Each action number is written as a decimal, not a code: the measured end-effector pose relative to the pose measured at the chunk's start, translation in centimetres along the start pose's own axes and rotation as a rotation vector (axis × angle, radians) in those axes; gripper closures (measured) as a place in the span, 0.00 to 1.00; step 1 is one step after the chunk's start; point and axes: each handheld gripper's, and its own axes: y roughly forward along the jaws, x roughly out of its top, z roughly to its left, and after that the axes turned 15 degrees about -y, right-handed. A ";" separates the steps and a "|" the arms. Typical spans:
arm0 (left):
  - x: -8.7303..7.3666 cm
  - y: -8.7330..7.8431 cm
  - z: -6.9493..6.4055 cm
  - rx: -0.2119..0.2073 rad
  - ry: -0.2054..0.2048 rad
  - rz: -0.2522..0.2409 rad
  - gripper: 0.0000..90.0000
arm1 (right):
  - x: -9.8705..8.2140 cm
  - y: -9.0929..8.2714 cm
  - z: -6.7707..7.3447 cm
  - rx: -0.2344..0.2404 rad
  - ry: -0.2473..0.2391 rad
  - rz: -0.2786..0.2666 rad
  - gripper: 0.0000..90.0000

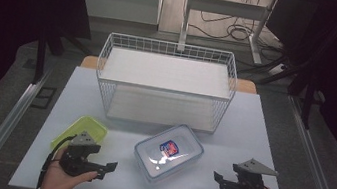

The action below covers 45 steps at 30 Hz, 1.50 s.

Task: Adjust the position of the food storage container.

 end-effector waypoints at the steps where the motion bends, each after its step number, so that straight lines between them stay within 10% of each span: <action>1: 0.0 0.0 0.0 0.001 0.000 0.000 0.14 | 0.0 0.0 0.0 0.001 0.002 0.000 0.27; 31: -0.1 0.1 -0.1 -0.002 0.004 0.004 0.14 | 0.2 -0.3 0.3 0.048 -0.002 -0.002 0.40; 45: -0.1 0.0 0.2 -0.011 -0.006 0.006 0.14 | 5.1 0.6 0.7 0.108 -0.035 -0.007 0.47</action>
